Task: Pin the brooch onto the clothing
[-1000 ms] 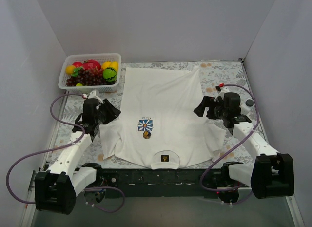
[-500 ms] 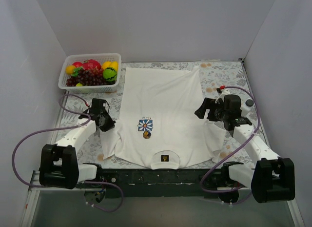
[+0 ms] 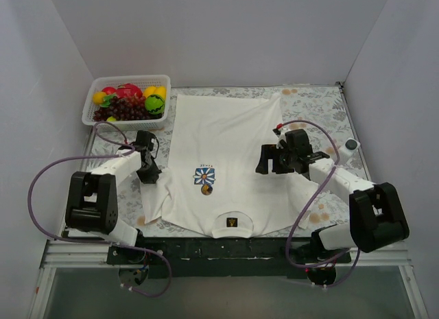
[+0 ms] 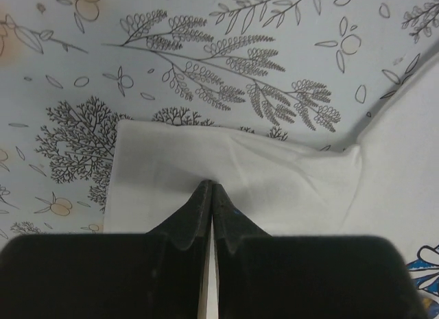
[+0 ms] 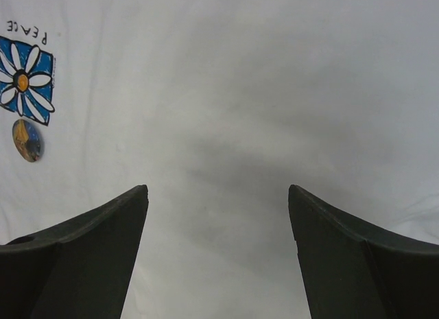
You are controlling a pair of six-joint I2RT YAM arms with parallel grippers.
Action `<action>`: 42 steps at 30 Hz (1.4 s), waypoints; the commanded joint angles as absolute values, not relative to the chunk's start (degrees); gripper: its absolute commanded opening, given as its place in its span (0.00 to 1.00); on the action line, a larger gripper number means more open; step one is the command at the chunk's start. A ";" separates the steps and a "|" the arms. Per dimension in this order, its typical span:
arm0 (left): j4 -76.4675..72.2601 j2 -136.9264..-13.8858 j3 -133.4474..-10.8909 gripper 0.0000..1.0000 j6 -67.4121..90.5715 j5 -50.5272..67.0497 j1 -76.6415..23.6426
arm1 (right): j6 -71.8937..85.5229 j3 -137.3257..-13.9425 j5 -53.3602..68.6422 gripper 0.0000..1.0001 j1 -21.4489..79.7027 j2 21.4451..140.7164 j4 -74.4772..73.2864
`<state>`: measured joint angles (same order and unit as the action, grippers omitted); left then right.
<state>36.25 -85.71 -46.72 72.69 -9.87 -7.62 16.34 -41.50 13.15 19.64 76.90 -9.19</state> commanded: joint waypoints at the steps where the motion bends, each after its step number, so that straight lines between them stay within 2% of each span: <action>1: 39.46 -90.52 -51.32 0.00 70.14 -14.05 -7.73 | 13.98 -45.52 9.41 0.89 22.14 81.29 -13.35; 14: 44.64 -99.75 -58.44 0.00 67.68 -23.90 -7.73 | 13.27 -48.51 1.76 0.90 25.31 91.31 -17.31; 20: 46.23 -100.55 -58.36 0.00 67.59 -25.84 -7.82 | 13.54 -49.39 0.27 0.90 25.31 92.63 -17.40; 27: 49.48 -101.16 -60.72 0.00 70.05 -33.57 -8.26 | 13.10 -50.62 -1.93 0.90 25.31 94.13 -18.37; 30: 49.22 -96.97 -62.40 0.00 69.26 -31.39 -8.70 | 13.09 -50.98 -2.02 0.90 25.40 94.48 -18.72; 35: 45.45 -86.32 -61.09 0.00 67.07 -16.91 -8.70 | 13.18 -51.50 -1.76 0.90 25.40 94.66 -18.63; 38: 47.45 -84.90 -59.60 0.00 67.14 -10.58 -8.70 | 13.27 -51.50 -1.67 0.90 25.40 94.31 -18.02; 40: 47.99 -85.16 -56.80 0.00 67.85 -8.53 -8.96 | 13.36 -51.77 -1.50 0.90 25.49 94.83 -17.93; 42: 48.78 -85.60 -55.03 0.00 69.34 -11.40 -10.45 | 13.27 -52.38 -1.23 0.91 25.49 95.10 -18.80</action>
<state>46.44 -84.75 -59.57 67.94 -14.55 -8.80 14.13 -51.83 1.52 25.80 92.33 -16.67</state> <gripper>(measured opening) 0.008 0.901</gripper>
